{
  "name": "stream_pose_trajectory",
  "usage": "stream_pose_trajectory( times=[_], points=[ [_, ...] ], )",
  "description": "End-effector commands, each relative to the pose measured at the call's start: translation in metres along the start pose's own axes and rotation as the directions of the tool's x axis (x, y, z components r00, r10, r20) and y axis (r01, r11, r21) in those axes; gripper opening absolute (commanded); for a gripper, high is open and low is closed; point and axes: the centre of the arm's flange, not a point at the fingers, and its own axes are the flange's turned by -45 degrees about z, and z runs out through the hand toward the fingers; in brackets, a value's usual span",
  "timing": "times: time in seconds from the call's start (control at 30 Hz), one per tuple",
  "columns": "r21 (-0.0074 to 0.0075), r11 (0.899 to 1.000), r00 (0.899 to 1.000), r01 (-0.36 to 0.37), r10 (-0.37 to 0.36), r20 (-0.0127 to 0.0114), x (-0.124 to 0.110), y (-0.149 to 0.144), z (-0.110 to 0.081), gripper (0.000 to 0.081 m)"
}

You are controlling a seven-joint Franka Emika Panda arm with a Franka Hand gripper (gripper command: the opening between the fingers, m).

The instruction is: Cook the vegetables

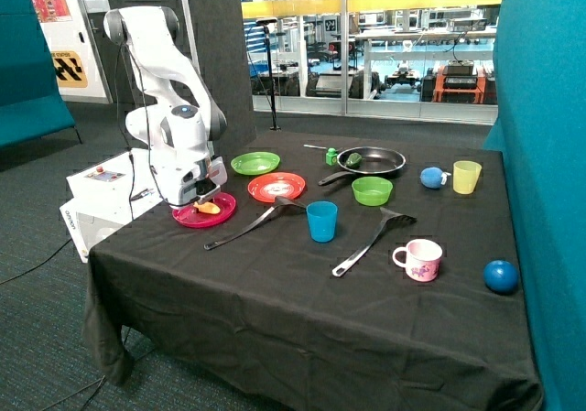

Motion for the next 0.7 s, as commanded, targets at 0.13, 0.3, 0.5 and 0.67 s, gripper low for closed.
stream_pose_trajectory(
  times=[0.13,0.3,0.5,0.67],
  points=[
    [0.003,1.0,1.0,0.008,-0.008,0.0021,0.0073,-0.0035,0.0022,0.0027],
    [0.003,1.0,1.0,0.01,-0.01,0.0021,0.008,-0.0045,0.0021,0.0001],
    [0.0031,1.0,1.0,0.014,-0.014,0.0021,0.0068,-0.0053,0.0015,0.0],
    [0.0031,1.0,1.0,0.017,-0.017,0.0021,0.0055,-0.0066,0.001,0.0]
  ],
)
